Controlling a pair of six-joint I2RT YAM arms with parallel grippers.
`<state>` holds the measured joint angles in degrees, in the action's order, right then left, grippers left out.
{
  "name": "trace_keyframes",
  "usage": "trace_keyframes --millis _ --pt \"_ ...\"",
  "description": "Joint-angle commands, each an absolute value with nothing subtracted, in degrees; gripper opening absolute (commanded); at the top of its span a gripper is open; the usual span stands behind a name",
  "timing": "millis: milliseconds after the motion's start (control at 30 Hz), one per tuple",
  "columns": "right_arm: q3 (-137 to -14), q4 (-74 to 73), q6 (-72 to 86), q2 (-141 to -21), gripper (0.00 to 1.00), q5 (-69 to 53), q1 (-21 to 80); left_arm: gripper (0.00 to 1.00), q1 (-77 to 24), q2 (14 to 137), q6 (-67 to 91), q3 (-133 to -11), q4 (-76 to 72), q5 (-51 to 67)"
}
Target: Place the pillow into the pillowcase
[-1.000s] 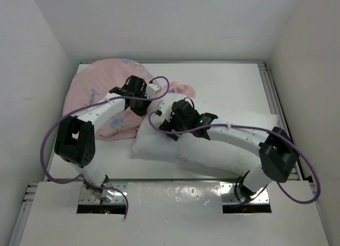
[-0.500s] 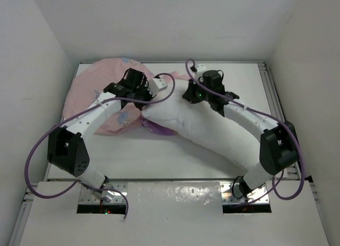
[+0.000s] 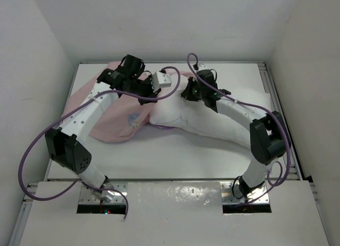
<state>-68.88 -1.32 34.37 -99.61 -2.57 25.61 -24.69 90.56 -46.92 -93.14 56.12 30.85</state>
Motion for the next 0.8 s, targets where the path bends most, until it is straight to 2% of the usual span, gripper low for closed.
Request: trace_keyframes --millis 0,100,200,300,400,533,767 --pt "-67.86 6.41 41.22 -99.85 0.00 10.26 26.00 0.00 -27.94 90.17 -46.42 -95.36 58.99 42.89" --pt "-66.10 7.73 43.41 -98.80 0.00 14.22 28.20 0.00 -29.27 92.45 -43.42 -93.96 58.79 43.32" --pt "-65.30 7.82 46.66 -97.91 0.00 16.87 27.96 0.00 -29.18 97.81 -48.32 -97.02 68.76 43.95" --pt "-66.35 7.83 46.14 -97.73 0.00 16.35 24.63 0.00 -28.22 101.25 -51.41 -98.44 73.55 39.14" --pt "-67.76 7.73 49.38 -97.47 0.00 13.10 20.93 0.00 -26.81 99.41 -50.02 -92.92 68.15 34.56" --pt "-68.90 8.26 52.82 -97.29 0.00 13.53 21.00 0.00 -31.36 95.28 -49.40 -86.14 60.57 24.81" --pt "-61.55 10.28 57.29 -97.47 0.00 17.31 29.96 0.04 -34.89 94.83 -46.93 -84.99 57.39 30.57"
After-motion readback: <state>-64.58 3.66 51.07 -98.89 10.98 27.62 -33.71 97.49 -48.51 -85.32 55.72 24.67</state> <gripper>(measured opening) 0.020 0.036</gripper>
